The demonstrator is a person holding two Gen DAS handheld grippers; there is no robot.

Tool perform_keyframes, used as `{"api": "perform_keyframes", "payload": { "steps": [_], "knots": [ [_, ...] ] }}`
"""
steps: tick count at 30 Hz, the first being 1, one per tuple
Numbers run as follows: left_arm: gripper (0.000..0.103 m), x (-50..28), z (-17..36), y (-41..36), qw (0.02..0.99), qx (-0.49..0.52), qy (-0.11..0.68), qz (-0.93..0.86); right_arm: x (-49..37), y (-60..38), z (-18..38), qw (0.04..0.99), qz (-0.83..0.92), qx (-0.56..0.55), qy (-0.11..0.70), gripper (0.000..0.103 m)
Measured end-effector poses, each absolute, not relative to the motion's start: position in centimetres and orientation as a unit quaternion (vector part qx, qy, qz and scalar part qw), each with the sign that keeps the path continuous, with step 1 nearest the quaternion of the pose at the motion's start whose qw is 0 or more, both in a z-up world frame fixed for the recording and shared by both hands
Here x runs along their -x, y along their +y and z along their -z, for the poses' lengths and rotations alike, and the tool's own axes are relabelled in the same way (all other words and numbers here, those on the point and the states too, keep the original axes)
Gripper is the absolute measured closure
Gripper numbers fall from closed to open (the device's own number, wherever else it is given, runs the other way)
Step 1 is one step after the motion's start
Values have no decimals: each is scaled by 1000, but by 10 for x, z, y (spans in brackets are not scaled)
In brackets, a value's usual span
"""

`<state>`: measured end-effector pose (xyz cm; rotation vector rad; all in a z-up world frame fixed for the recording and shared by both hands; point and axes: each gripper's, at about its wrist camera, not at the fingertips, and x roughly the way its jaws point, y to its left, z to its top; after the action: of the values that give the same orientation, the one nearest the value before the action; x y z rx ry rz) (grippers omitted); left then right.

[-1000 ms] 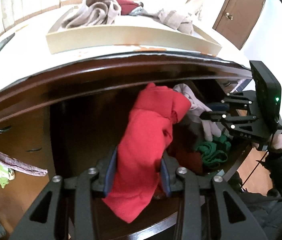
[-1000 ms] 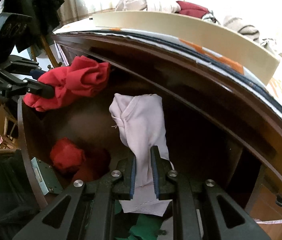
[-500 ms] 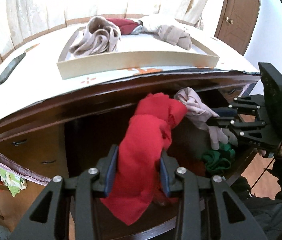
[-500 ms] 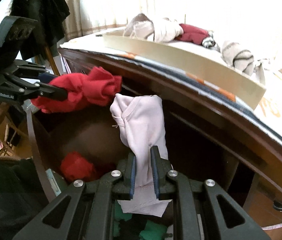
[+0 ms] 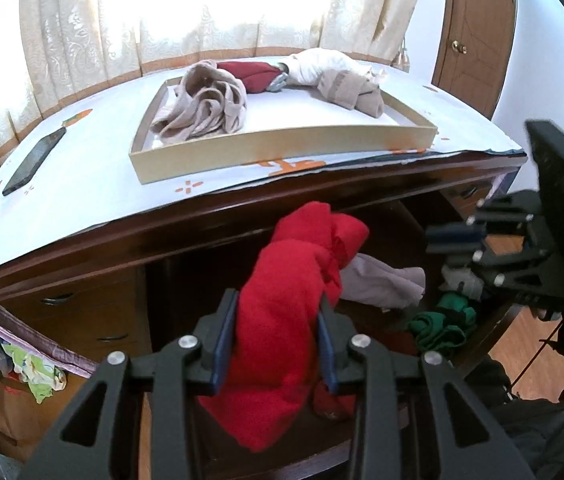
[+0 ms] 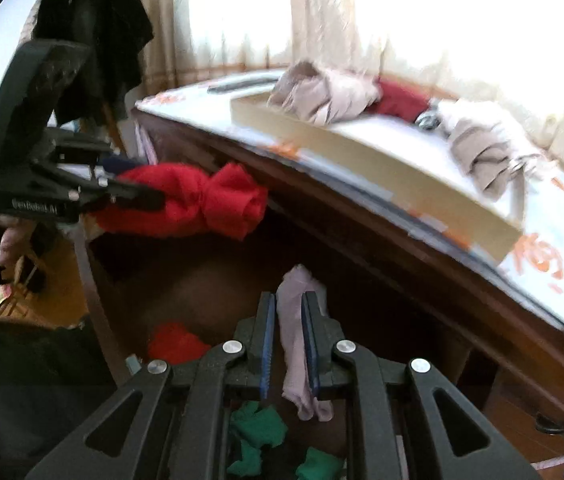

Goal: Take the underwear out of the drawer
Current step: 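Lift the red garment with the left tool while the right tool lifts the pale pink underwear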

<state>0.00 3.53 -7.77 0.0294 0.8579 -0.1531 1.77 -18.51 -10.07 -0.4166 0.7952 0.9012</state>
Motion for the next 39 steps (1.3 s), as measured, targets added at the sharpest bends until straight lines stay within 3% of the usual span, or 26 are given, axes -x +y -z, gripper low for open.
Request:
{"api": "perform_keyframes", "payload": {
  "steps": [7, 9, 10, 19, 20, 21, 22, 39],
  "knots": [
    [69, 0, 85, 38, 904, -6, 420, 77, -29, -157, 147, 761, -388, 283, 435, 81],
    [69, 1, 87, 40, 904, -3, 419, 78, -36, -150, 158, 755, -366, 309, 448, 63],
    [69, 1, 87, 41, 904, -2, 420, 79, -37, -147, 161, 755, -357, 324, 445, 60],
    [72, 3, 93, 46, 903, 7, 421, 81, -53, -126, 185, 731, -347, 341, 478, 59],
    [74, 4, 93, 46, 904, 7, 420, 81, -53, -125, 188, 725, -353, 340, 485, 66],
    [74, 4, 93, 46, 904, 6, 419, 80, -51, -124, 190, 721, -356, 347, 482, 86],
    [75, 5, 92, 47, 905, 6, 418, 80, -49, -123, 189, 723, -357, 349, 477, 88],
    [78, 16, 59, 45, 924, 7, 376, 74, -17, -142, 114, 791, -403, 267, 375, 91]
  ]
}}
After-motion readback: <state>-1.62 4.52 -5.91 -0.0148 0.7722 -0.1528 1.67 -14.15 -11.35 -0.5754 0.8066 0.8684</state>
